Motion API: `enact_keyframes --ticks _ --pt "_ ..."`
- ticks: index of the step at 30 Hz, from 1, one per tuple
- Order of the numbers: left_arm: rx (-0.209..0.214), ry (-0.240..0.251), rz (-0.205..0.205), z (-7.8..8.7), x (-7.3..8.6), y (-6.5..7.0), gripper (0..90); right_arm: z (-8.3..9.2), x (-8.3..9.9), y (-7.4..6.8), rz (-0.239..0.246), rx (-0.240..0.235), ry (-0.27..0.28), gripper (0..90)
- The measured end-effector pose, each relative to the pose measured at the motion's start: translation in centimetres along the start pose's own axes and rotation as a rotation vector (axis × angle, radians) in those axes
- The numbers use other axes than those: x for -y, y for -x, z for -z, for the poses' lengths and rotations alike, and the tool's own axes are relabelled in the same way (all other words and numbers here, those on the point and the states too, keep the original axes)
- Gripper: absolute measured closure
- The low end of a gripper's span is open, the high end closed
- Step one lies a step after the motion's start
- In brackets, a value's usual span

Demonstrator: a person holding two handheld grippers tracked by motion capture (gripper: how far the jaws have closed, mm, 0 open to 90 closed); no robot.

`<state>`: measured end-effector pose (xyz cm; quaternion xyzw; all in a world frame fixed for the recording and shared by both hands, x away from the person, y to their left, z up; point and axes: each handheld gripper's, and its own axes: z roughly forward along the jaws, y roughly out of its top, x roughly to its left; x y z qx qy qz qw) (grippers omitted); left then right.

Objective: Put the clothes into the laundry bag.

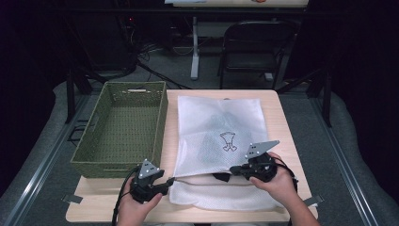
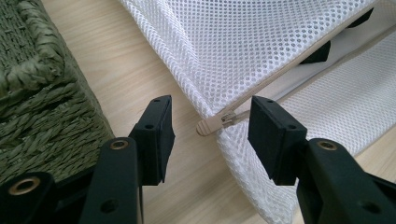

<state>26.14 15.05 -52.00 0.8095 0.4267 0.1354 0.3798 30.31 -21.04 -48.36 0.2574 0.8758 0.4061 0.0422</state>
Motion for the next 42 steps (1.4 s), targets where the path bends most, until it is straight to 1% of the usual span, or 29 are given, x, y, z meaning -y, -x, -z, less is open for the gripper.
enact_keyframes --ticks 3,5,6,7,10,11,13,14,16,18,19,21,23,26,28,29,30,33,37,39,40,41,42 --pt "0.007 0.000 0.004 0.0 0.1 0.0 50.2 -0.4 0.5 -0.1 0.002 -0.001 -0.010 89.4" --pt "0.002 -0.002 -0.003 0.0 0.3 -0.1 50.2 -0.7 0.8 0.0 -0.009 -0.002 -0.021 89.3" --pt "0.002 0.002 0.006 0.0 0.4 -0.1 50.2 -0.9 1.0 0.1 -0.007 -0.002 -0.021 89.3" --pt "0.004 0.001 0.004 0.0 0.5 -0.2 50.2 -1.0 1.2 0.1 -0.011 -0.001 -0.026 89.3" --pt "-0.011 0.000 0.002 -0.1 0.7 -0.3 50.2 -1.5 1.6 0.3 -0.017 0.005 -0.034 89.2" --pt "-0.021 -0.002 -0.007 -0.1 0.7 -0.4 50.2 -1.6 1.8 0.3 -0.021 0.011 -0.042 89.1" --pt "-0.024 -0.002 -0.002 -0.2 0.8 -0.4 50.2 -2.0 2.0 0.3 -0.017 0.024 -0.049 88.9" --pt "-0.014 -0.010 -0.001 -0.2 0.9 -0.5 50.2 -2.2 2.1 0.4 -0.018 0.033 -0.052 88.8" --pt "-0.014 -0.010 -0.001 -0.3 1.0 -0.5 50.0 -2.5 2.4 0.4 -0.028 0.037 -0.055 88.8" --pt "-0.005 -0.012 0.003 -0.4 1.2 -0.5 48.7 -2.8 2.6 0.5 -0.028 0.042 -0.060 88.7" --pt "0.004 -0.016 0.002 -0.5 1.2 -0.5 47.8 -2.8 2.6 0.5 -0.028 0.044 -0.060 88.7" --pt "0.033 -0.026 0.014 -0.8 1.3 -0.5 46.6 -2.8 2.7 0.6 -0.032 0.046 -0.059 88.7" --pt "0.048 -0.040 0.013 -1.1 1.4 -0.5 46.5 -2.9 2.8 0.6 -0.032 0.046 -0.057 88.7" --pt "0.054 -0.058 0.007 -1.6 1.5 -0.3 46.3 -2.9 2.9 0.8 -0.036 0.051 -0.063 88.7" --pt "0.060 -0.066 0.012 -1.9 1.6 -0.3 46.2 -3.0 2.9 0.8 -0.038 0.049 -0.064 88.7" --pt "0.073 -0.072 0.021 -2.0 1.6 -0.3 46.2 -2.9 2.9 0.8 -0.042 0.050 -0.063 88.7" --pt "0.073 -0.073 0.013 -2.0 1.6 -0.3 46.2 -2.9 3.0 0.8 -0.040 0.050 -0.061 88.7" --pt "0.075 -0.085 0.018 -2.2 1.7 -0.1 46.2 -2.9 3.0 0.9 -0.039 0.047 -0.060 88.6" --pt "0.096 -0.078 0.027 -2.2 1.7 0.1 46.9 -3.0 3.0 0.8 -0.039 0.048 -0.061 88.5" --pt "0.096 -0.069 0.013 -2.0 1.6 0.3 47.4 -3.0 3.0 0.8 -0.038 0.047 -0.062 88.5" --pt "0.090 -0.070 0.003 -1.9 1.5 0.5 47.3 -3.0 3.0 0.8 -0.039 0.048 -0.061 88.4" --pt "0.077 -0.062 -0.007 -1.8 1.5 0.7 47.3 -3.0 3.0 0.8 -0.039 0.050 -0.061 88.4" --pt "0.071 -0.067 -0.016 -1.7 1.4 0.8 47.4 -3.0 3.0 0.8 -0.040 0.050 -0.060 88.5"
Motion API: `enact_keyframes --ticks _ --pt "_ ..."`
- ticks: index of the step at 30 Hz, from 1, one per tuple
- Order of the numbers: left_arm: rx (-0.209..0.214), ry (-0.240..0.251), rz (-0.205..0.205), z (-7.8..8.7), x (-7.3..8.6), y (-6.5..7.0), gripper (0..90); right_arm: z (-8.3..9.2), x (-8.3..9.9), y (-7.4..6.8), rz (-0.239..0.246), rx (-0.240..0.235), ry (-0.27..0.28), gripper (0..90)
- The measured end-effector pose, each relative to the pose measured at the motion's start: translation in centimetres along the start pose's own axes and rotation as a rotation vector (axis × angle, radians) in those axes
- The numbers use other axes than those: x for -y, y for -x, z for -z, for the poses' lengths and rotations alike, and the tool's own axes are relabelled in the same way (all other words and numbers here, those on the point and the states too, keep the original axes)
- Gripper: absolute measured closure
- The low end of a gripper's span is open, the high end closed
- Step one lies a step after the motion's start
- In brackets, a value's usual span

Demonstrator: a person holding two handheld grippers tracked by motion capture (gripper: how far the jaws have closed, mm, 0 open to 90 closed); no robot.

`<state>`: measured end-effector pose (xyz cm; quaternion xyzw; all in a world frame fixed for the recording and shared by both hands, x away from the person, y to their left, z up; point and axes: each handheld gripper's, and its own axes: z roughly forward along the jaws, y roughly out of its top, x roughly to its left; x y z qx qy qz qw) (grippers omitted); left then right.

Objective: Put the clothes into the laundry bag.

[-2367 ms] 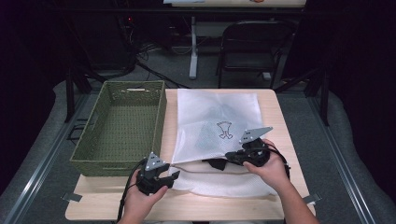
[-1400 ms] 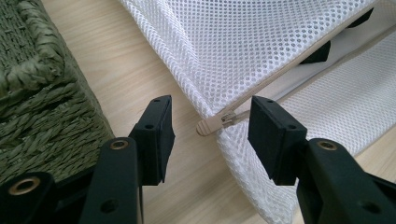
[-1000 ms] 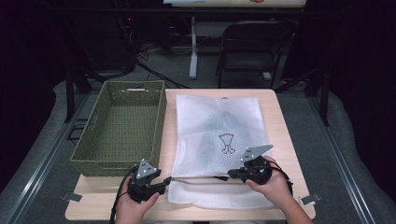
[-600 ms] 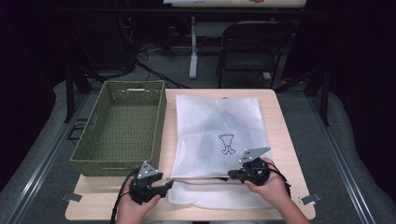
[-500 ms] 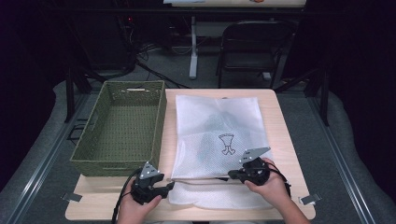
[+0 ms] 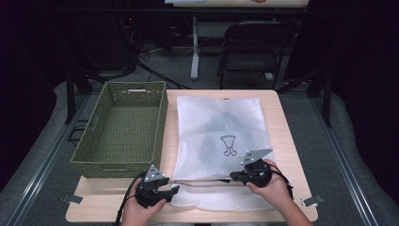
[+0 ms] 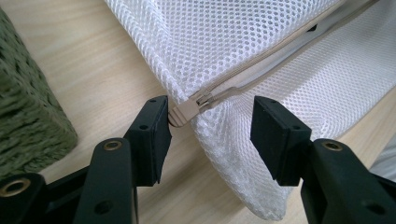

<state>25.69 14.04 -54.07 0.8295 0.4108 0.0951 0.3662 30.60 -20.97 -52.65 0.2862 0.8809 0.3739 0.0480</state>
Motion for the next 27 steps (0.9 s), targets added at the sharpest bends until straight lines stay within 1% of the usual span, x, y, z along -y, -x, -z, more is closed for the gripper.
enact_keyframes --ticks 1,3,7,10,12,14,18,19,20,21,23,24,27 --pt "-0.011 0.010 -0.008 0.0 0.0 0.2 47.4 0.0 0.0 0.0 -0.002 0.000 0.000 88.4" --pt "-0.018 0.013 -0.012 0.2 -0.1 0.5 47.6 0.0 0.0 0.0 -0.003 0.000 0.001 88.4" --pt "0.006 0.029 -0.029 0.4 -0.3 1.0 48.0 -0.1 0.0 0.0 0.000 0.000 0.001 88.4" --pt "0.020 0.025 -0.039 0.1 -0.3 1.5 48.0 -0.1 0.0 -0.1 -0.003 0.000 0.000 88.5" --pt "0.022 0.012 -0.053 -0.2 -0.3 1.8 48.0 -0.1 0.0 -0.1 -0.003 0.000 0.000 88.5" --pt "0.014 0.007 -0.060 -0.3 -0.2 1.8 48.1 -0.1 0.0 0.0 -0.002 -0.001 0.001 88.5" --pt "-0.021 0.003 -0.046 -0.4 -0.1 1.6 47.6 -0.1 0.1 0.0 -0.003 -0.003 0.002 88.5" --pt "-0.020 -0.007 -0.045 -0.4 -0.1 1.5 47.3 -0.1 0.1 0.0 -0.005 -0.004 0.002 88.6" --pt "-0.029 -0.007 -0.037 -0.5 0.0 1.4 46.9 -0.1 0.1 0.0 -0.004 -0.003 0.000 88.6" --pt "-0.027 -0.016 -0.041 -0.6 0.0 1.3 46.8 -0.1 0.1 0.0 -0.003 -0.003 0.000 88.6" --pt "-0.038 -0.022 -0.026 -0.8 0.1 1.2 46.0 -0.1 0.1 0.1 -0.001 -0.004 0.001 88.6" --pt "-0.028 -0.035 -0.026 -0.8 0.2 1.1 45.6 0.0 0.1 0.1 0.000 -0.004 0.001 88.6" --pt "-0.035 -0.052 -0.020 -1.1 0.3 0.8 44.6 0.0 0.1 0.1 -0.006 -0.003 0.001 88.9"
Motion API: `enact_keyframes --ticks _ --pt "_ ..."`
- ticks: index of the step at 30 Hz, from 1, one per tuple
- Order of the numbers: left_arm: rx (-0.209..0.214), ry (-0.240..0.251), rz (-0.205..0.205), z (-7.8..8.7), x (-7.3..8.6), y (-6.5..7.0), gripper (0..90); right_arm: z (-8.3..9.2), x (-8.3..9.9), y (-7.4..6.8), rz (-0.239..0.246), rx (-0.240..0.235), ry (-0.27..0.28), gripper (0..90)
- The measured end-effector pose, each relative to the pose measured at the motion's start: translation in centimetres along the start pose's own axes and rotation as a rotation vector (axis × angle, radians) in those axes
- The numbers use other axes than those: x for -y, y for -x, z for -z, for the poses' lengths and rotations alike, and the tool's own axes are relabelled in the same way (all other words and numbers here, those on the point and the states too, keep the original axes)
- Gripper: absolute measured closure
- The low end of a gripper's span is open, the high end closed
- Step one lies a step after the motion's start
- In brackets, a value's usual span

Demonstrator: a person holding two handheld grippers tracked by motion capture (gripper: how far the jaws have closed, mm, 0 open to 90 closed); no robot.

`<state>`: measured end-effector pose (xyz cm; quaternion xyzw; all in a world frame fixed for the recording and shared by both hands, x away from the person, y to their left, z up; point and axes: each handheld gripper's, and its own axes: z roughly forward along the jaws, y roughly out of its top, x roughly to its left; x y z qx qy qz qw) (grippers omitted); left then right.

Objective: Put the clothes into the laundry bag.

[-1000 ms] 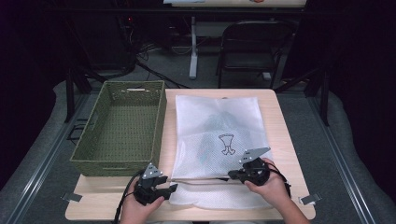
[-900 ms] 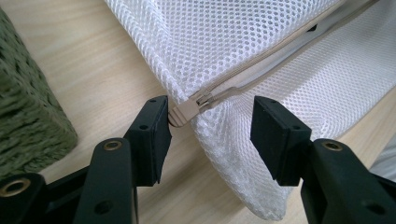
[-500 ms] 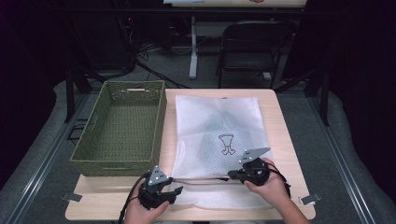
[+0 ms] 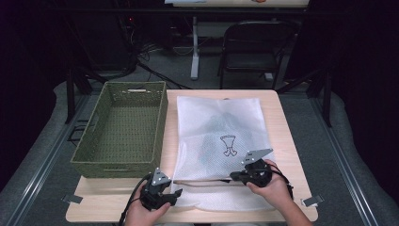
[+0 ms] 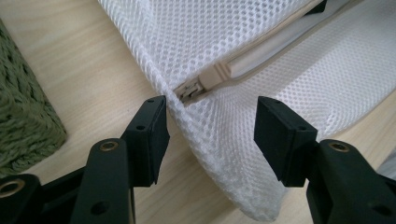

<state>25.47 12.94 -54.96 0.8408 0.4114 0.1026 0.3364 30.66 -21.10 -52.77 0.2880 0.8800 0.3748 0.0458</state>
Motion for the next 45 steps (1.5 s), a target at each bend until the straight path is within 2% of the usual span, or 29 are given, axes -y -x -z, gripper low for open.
enact_keyframes --ticks 5,9,13,15,21,26,30,37,45 --pt "0.018 -0.013 0.027 -0.4 0.2 -0.4 44.4 0.1 0.1 0.1 -0.003 -0.001 0.004 89.3" --pt "0.053 -0.032 0.041 -0.9 0.3 -0.5 44.4 0.1 0.1 0.2 -0.005 0.000 0.002 89.4" --pt "0.086 -0.012 0.053 -1.3 0.1 -0.5 44.8 0.1 0.1 0.1 -0.006 -0.001 -0.002 89.3" --pt "0.077 0.004 0.052 -1.2 -0.1 -0.5 45.0 0.1 0.1 0.1 -0.004 -0.002 -0.005 88.9" --pt "0.092 0.031 0.066 -0.9 -0.2 -0.6 46.4 0.1 0.0 0.1 -0.006 -0.007 0.005 83.0" --pt "0.085 0.046 0.054 -0.7 -0.3 -0.5 51.3 0.5 -0.4 -0.4 0.009 -0.008 0.030 76.2" --pt "0.073 0.049 0.045 -0.6 -0.4 -0.5 56.7 1.0 -0.8 -0.7 0.012 -0.005 0.044 70.3" --pt "0.067 0.055 0.041 -0.6 -0.5 -0.6 62.2 1.3 -1.6 -1.3 0.012 -0.002 0.066 65.1" --pt "0.060 0.054 0.029 -0.6 -0.6 -0.6 68.1 0.4 -3.3 -2.1 0.010 -0.007 0.075 59.7"
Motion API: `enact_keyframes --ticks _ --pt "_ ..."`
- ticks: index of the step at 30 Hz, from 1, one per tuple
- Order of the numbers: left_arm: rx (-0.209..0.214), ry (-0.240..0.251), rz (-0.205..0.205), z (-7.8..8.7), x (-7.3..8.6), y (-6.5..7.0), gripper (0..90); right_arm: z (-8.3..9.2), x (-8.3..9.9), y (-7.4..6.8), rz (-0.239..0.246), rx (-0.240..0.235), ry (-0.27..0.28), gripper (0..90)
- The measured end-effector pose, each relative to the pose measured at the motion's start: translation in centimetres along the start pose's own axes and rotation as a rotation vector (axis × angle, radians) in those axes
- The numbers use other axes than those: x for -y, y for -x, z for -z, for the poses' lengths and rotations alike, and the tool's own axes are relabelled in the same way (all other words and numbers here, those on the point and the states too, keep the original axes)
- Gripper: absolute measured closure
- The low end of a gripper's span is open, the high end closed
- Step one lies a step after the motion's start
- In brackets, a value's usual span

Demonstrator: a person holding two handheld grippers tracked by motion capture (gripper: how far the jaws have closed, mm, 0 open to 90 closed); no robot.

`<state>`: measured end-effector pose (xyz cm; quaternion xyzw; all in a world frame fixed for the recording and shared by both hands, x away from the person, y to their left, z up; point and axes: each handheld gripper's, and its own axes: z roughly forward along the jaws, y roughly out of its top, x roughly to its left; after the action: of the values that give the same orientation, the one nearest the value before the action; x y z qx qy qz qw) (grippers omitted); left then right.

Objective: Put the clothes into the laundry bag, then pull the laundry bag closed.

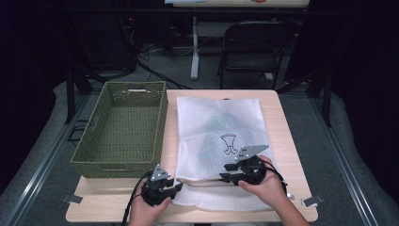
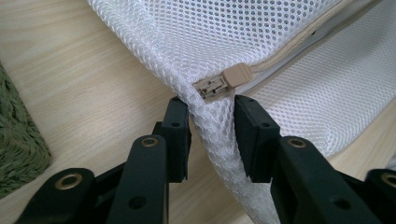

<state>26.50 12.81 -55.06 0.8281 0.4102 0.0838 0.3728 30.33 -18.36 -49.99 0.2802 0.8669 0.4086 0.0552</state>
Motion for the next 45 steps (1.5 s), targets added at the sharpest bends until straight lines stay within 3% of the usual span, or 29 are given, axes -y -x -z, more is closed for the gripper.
enact_keyframes --ticks 5,15,26,33,45 --pt "0.000 0.001 0.004 0.0 0.0 0.0 71.1 -1.4 -0.9 -0.9 0.018 -0.001 -0.022 60.0" --pt "-0.002 -0.008 -0.015 -0.1 -0.2 0.3 79.7 -4.2 -2.5 -2.2 0.030 -0.031 -0.061 69.6" --pt "0.007 -0.009 -0.022 0.0 -0.2 0.1 81.2 -6.3 -3.1 -3.2 0.028 -0.074 -0.089 73.8" --pt "0.010 -0.008 -0.025 -0.1 -0.2 0.1 82.5 -7.0 -3.5 -3.4 0.015 -0.110 -0.072 77.6" --pt "0.010 -0.006 -0.032 -0.1 -0.2 0.2 82.9 -8.9 -3.7 -4.3 0.039 -0.145 -0.099 77.6"
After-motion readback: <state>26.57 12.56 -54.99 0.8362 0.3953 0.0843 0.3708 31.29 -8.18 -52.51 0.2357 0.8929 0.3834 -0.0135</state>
